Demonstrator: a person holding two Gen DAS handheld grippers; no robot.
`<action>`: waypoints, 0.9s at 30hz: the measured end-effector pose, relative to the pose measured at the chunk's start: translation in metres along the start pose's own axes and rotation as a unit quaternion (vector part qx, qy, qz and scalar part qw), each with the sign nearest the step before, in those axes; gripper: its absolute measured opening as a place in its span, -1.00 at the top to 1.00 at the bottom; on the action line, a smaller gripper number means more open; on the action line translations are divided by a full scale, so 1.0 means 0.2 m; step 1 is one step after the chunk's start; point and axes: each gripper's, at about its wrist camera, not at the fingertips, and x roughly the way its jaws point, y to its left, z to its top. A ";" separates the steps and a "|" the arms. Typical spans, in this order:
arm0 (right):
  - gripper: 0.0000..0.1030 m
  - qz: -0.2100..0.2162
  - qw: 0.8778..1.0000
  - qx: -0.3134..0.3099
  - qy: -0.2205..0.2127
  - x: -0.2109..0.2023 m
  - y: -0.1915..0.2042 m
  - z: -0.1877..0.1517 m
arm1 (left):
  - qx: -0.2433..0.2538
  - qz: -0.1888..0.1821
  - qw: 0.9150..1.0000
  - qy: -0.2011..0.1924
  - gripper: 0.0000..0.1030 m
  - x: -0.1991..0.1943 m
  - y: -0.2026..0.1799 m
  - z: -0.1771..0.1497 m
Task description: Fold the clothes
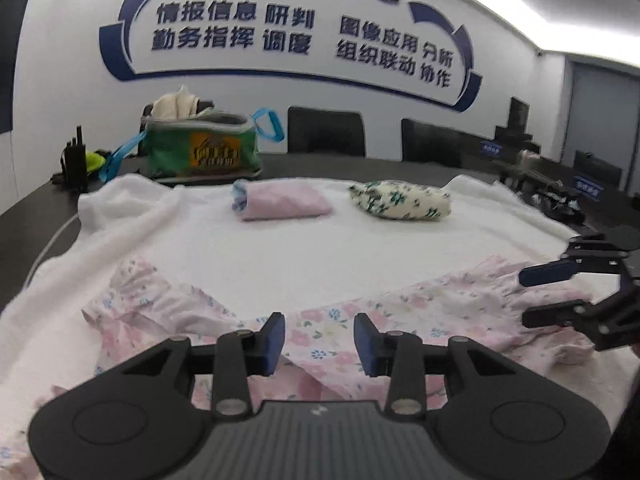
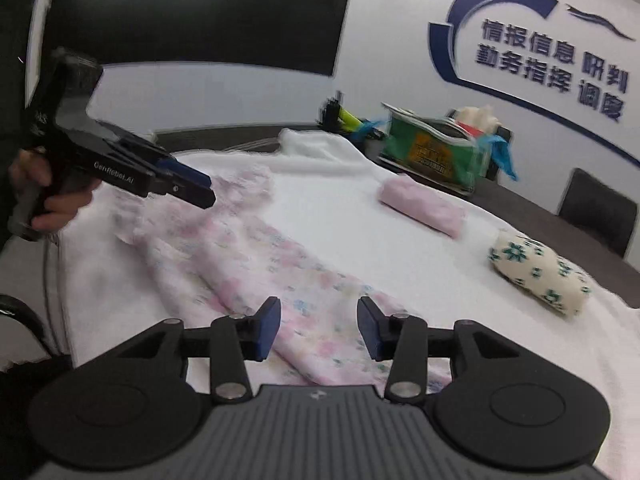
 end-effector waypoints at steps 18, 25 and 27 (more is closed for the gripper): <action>-0.08 -0.014 1.000 0.010 0.001 0.07 0.00 -0.05 | -0.008 0.016 0.999 0.050 0.04 0.11 -0.01 -0.16; -0.07 -0.012 0.998 0.065 0.000 0.18 0.00 -0.01 | -0.017 0.013 1.000 0.019 0.04 -0.01 0.01 -0.10; -0.07 -0.021 0.998 0.061 0.011 0.21 0.02 -0.02 | -0.037 0.015 0.999 -0.001 0.04 -0.09 0.05 -0.05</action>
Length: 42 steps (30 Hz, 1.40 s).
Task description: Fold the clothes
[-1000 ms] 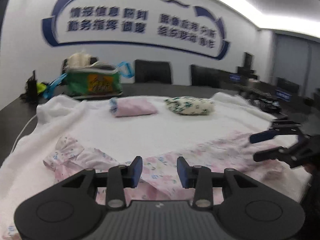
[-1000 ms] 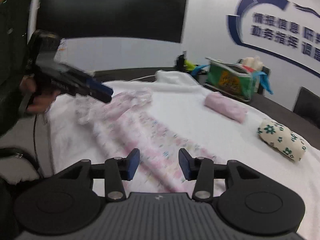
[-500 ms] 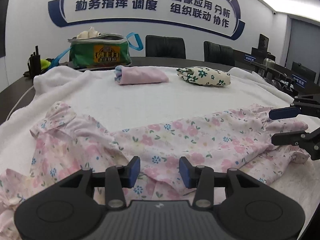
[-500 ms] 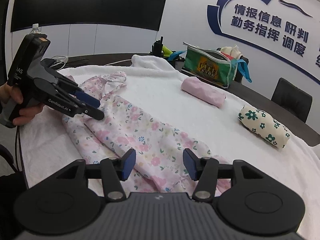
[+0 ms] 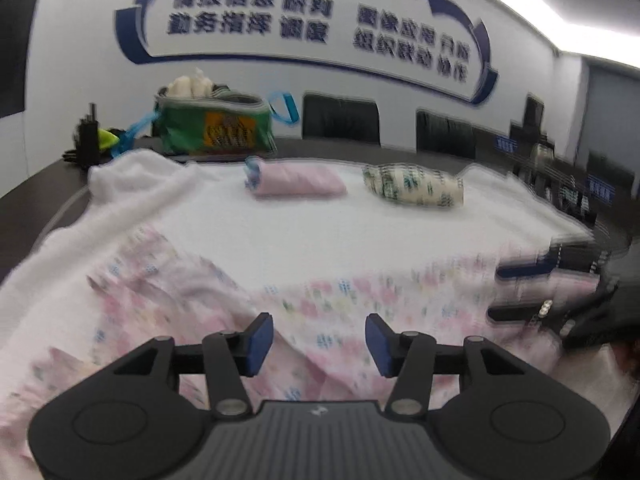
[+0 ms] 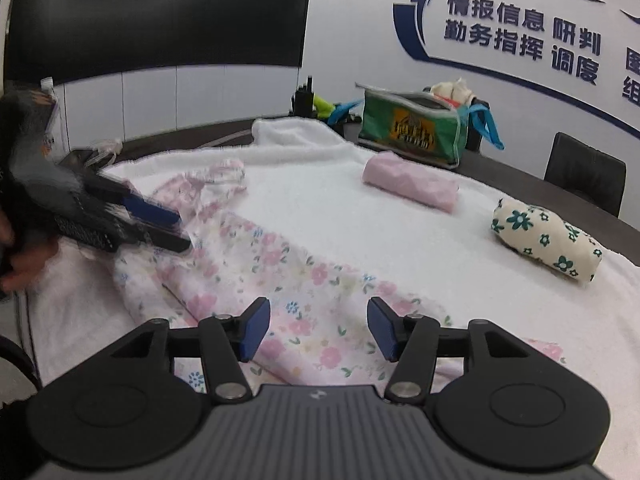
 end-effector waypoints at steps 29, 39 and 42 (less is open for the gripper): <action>-0.43 -0.137 0.985 0.100 -0.016 -0.13 -0.38 -0.06 | 0.067 0.041 0.997 0.028 0.02 0.32 -0.25 0.07; -0.73 0.098 0.986 -0.041 0.130 0.08 -0.68 0.02 | 0.019 0.032 0.998 0.055 0.02 0.41 -0.14 -0.01; 0.27 0.108 0.977 -0.026 0.182 0.14 -0.67 -0.04 | 0.016 0.030 0.998 0.054 0.01 0.41 -0.14 -0.01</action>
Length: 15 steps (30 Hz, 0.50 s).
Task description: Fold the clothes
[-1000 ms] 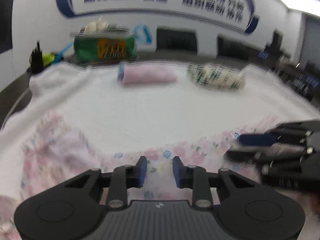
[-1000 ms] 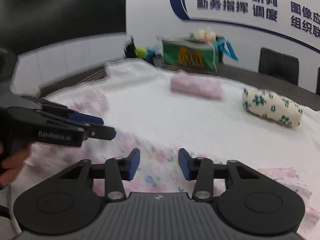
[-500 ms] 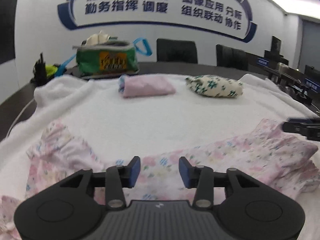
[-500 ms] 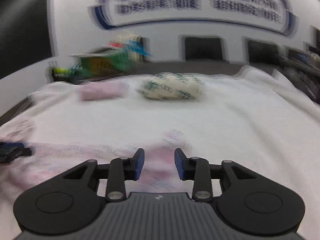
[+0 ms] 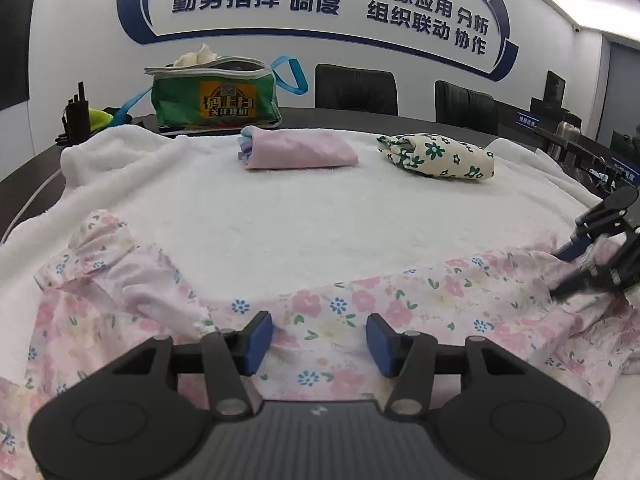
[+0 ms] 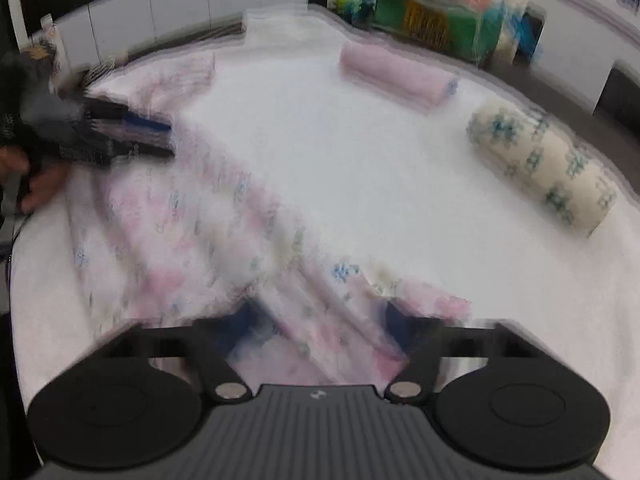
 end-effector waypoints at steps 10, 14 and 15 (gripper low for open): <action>-0.07 -0.050 0.996 0.026 -0.063 -0.23 0.10 -0.01 | -0.037 0.007 0.999 -0.033 0.03 -0.18 0.05 -0.01; -0.44 -0.100 0.983 0.003 -0.157 -0.35 0.30 0.01 | -0.063 0.020 0.992 -0.103 -0.05 -0.52 0.18 -0.09; -0.44 -0.109 0.979 0.002 -0.171 -0.35 0.34 0.04 | -0.069 0.030 0.990 -0.119 -0.06 -0.61 0.22 -0.12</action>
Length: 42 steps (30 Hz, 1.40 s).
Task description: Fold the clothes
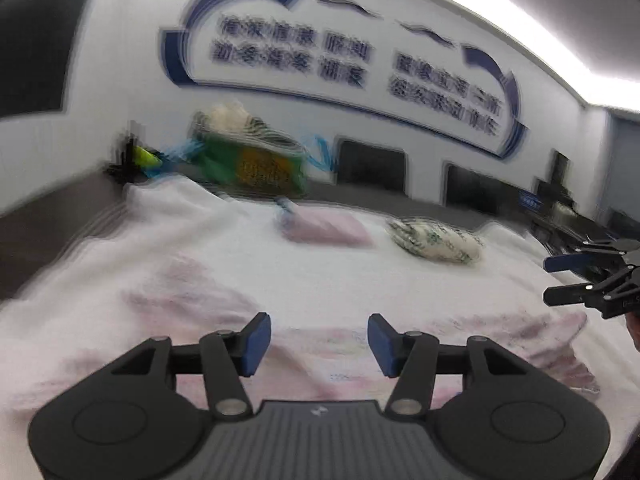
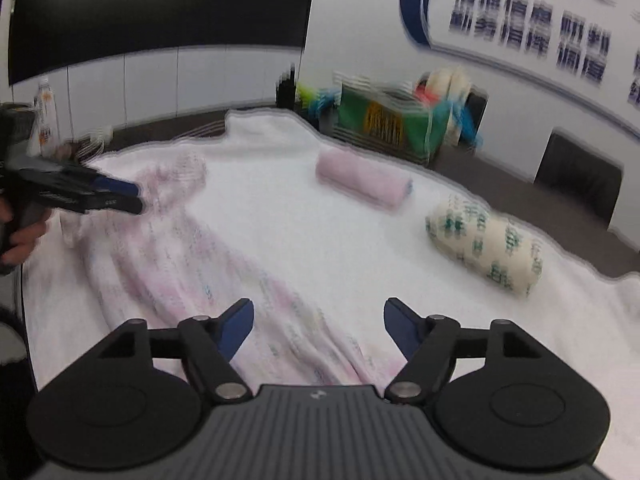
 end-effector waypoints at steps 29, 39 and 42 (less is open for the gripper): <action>-0.63 0.193 0.980 -0.041 -0.009 0.90 0.98 0.61 | -0.206 0.049 0.975 0.062 0.99 -0.32 0.66 -0.08; -0.66 0.130 0.971 -0.198 -0.023 0.88 1.70 0.37 | -0.213 0.119 0.969 0.033 0.71 -0.43 0.75 -0.12; 0.26 0.137 0.978 -0.159 0.001 0.96 1.73 0.39 | -0.203 0.130 0.970 0.025 0.70 -0.46 0.77 -0.10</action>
